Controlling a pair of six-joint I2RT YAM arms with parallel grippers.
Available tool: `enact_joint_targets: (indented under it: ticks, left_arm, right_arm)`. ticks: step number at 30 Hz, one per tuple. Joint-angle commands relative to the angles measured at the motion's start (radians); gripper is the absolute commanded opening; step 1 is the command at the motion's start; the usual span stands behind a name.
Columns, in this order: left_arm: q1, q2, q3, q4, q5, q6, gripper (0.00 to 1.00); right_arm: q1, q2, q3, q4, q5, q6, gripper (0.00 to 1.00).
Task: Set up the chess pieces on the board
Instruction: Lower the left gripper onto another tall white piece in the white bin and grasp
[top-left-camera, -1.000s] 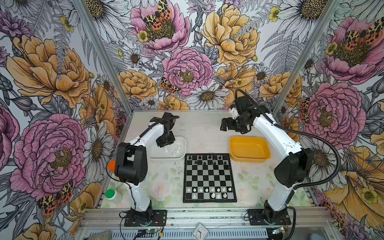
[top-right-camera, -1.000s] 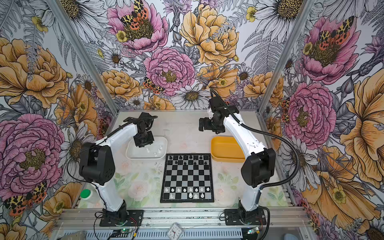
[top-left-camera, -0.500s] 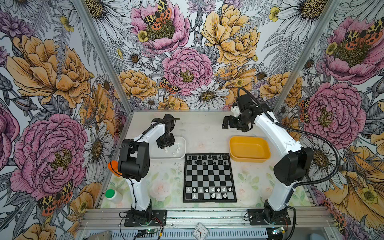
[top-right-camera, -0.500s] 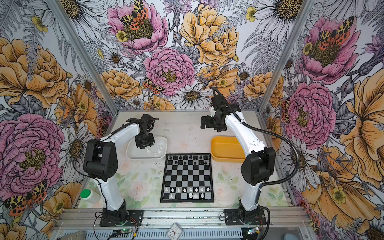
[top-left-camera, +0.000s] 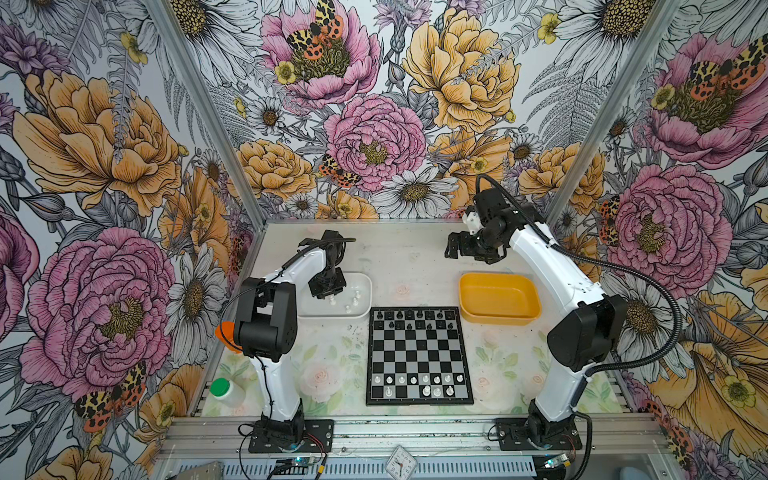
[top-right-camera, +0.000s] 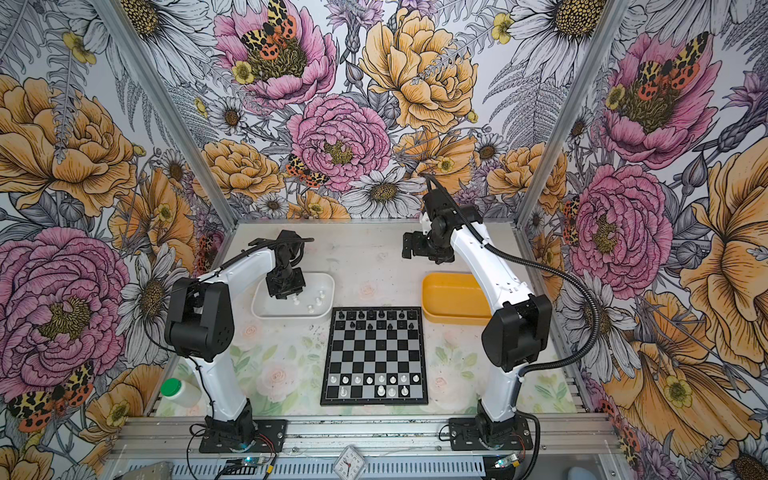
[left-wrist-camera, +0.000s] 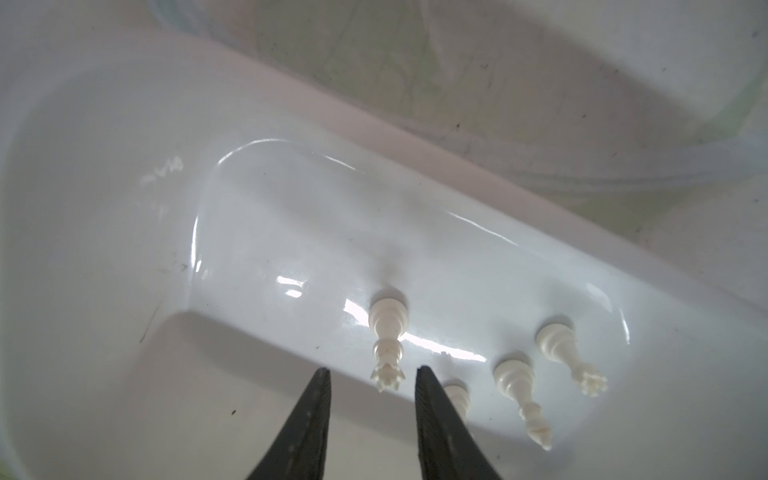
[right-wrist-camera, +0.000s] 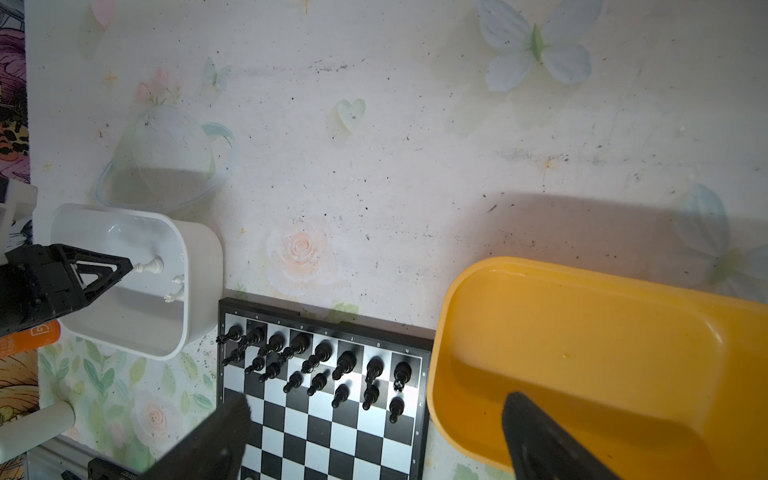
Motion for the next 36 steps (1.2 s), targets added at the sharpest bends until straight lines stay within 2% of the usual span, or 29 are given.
enact_joint_targets:
  ticks: [1, 25, 36]
  left_arm:
    - [0.007, 0.007, -0.018, 0.041, 0.028, 0.019, 0.35]
    - [0.016, 0.010, -0.060, 0.093, 0.047, 0.036, 0.29]
    - [0.020, 0.011, -0.062, 0.096, 0.043, 0.045, 0.23]
  right_arm:
    - [-0.005, -0.015, 0.015, -0.009, 0.017, -0.013, 0.97]
    - [-0.004, -0.048, -0.002, -0.013, 0.036, 0.010, 0.96]
    - [-0.001, -0.051, 0.000, -0.015, 0.039, 0.014, 0.96]
